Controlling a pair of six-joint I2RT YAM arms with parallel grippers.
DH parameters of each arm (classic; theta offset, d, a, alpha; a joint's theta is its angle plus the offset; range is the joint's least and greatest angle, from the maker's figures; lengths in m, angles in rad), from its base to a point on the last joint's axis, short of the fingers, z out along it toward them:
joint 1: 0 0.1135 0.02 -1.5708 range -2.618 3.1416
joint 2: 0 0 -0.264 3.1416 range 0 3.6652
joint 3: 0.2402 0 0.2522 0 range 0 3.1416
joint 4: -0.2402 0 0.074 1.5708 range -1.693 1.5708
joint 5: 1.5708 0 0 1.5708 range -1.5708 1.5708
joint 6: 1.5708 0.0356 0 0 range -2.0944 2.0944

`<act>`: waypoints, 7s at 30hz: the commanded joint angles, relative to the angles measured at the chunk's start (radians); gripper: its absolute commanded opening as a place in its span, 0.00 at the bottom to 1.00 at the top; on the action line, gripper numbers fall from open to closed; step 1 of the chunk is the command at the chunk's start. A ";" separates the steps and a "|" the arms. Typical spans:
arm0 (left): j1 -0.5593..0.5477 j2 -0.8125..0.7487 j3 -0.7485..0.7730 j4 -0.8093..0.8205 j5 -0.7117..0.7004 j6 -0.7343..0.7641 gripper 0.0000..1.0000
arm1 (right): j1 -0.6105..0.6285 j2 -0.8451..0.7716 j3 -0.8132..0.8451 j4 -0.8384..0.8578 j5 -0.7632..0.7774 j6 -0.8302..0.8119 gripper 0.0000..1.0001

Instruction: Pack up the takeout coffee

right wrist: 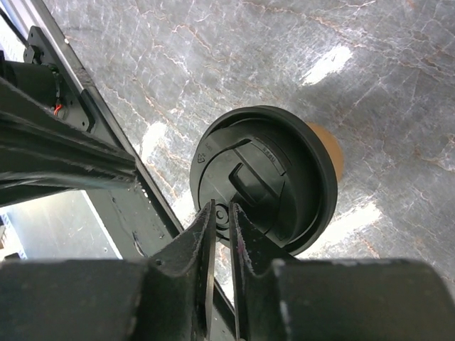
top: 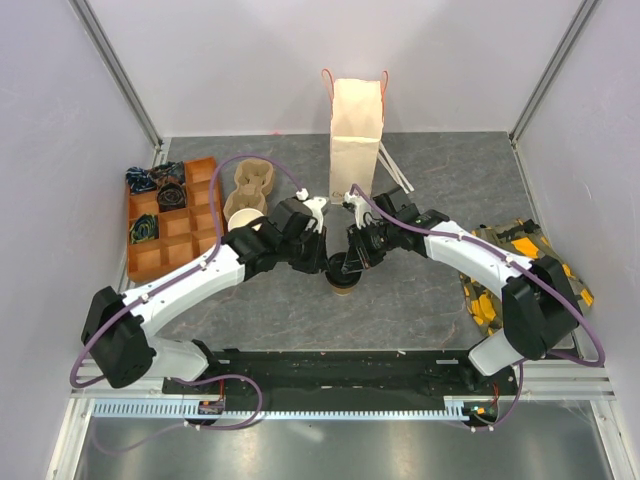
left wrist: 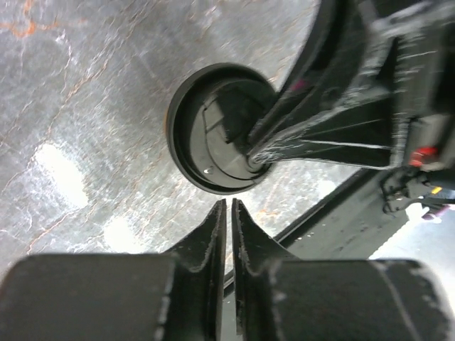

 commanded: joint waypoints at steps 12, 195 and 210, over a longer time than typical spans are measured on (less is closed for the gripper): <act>-0.010 0.016 0.070 0.052 -0.016 0.040 0.17 | -0.020 -0.101 0.050 -0.054 0.011 0.017 0.23; 0.117 0.300 0.101 0.052 0.357 0.213 0.14 | 0.128 -0.200 -0.012 0.002 0.357 -0.242 0.12; 0.133 0.331 0.094 0.047 0.357 0.206 0.13 | 0.147 -0.145 -0.147 0.098 0.391 -0.259 0.09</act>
